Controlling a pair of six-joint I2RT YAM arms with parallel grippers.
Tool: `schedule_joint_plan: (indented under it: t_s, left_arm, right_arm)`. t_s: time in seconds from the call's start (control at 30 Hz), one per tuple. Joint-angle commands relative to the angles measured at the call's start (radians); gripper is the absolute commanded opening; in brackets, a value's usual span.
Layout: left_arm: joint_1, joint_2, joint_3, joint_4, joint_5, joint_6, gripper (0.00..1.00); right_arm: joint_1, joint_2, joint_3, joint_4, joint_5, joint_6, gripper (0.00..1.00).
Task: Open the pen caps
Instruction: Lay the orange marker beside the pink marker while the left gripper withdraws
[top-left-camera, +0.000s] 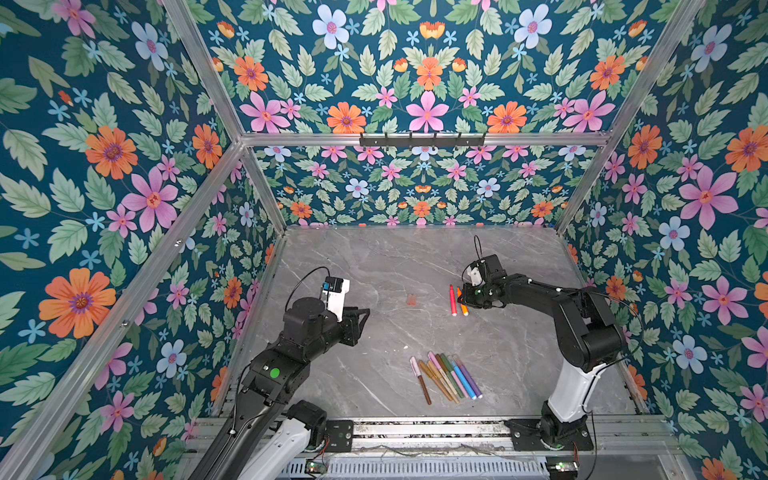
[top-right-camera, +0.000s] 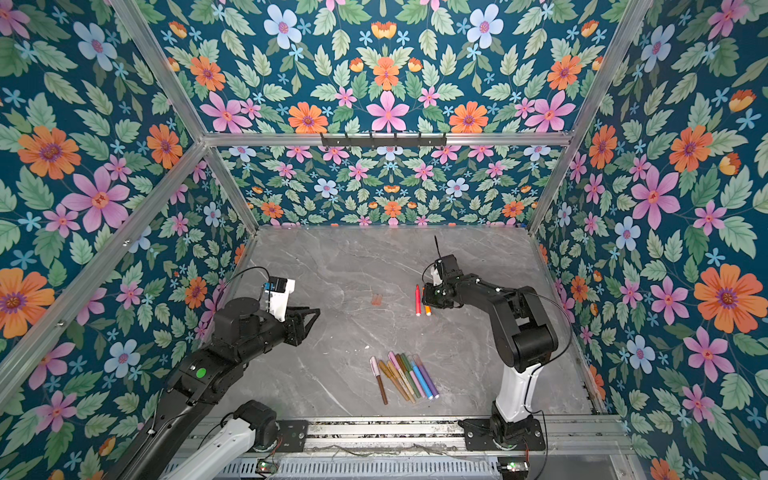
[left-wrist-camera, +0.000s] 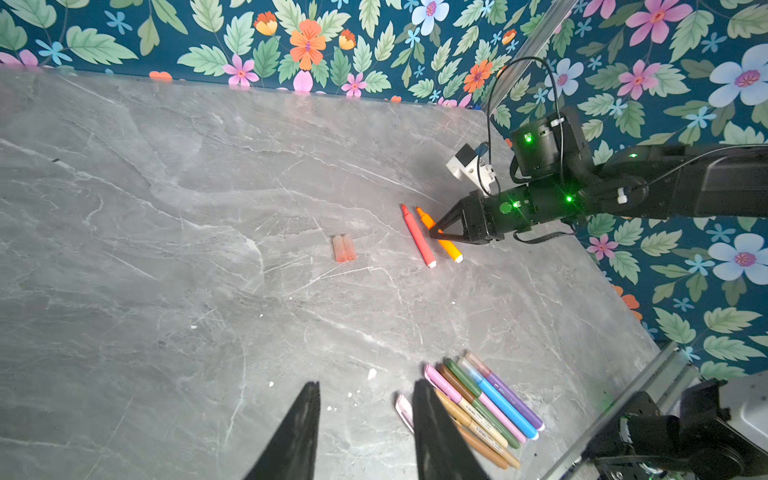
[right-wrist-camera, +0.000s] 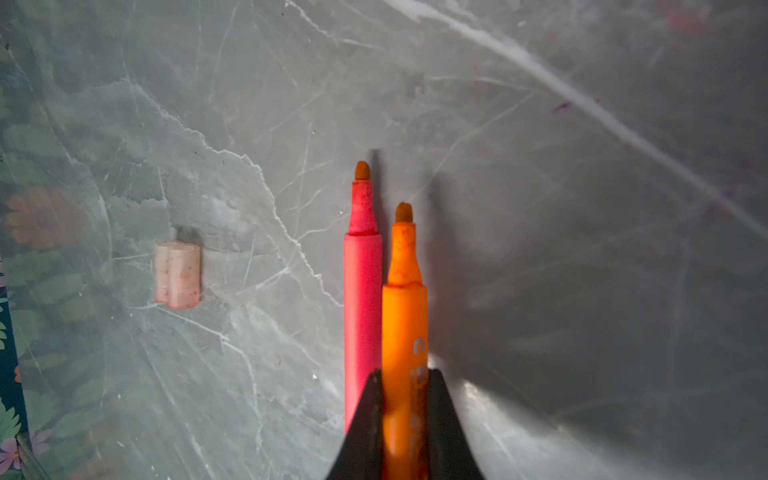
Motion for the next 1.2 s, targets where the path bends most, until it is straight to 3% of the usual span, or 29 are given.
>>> schedule_joint_plan:
  t_s: [0.0, 0.53, 1.0, 1.17]
  left_arm:
    - [0.0, 0.01, -0.002, 0.024, -0.004, 0.018, 0.39]
    - [0.0, 0.04, -0.006, 0.027, 0.008, 0.021, 0.38]
    - [0.0, 0.05, -0.006, 0.029, 0.008, 0.021, 0.37]
    - [0.0, 0.049, -0.006, 0.029, 0.007, 0.021, 0.37]
  right_arm:
    - [-0.002, 0.017, 0.007, 0.031, 0.017, 0.014, 0.0]
    - [-0.018, 0.069, 0.016, 0.054, 0.001, 0.055, 0.0]
    - [-0.023, 0.044, -0.012, 0.077, -0.002, 0.068, 0.2]
    - [-0.025, 0.039, -0.011, 0.076, -0.011, 0.069, 0.33]
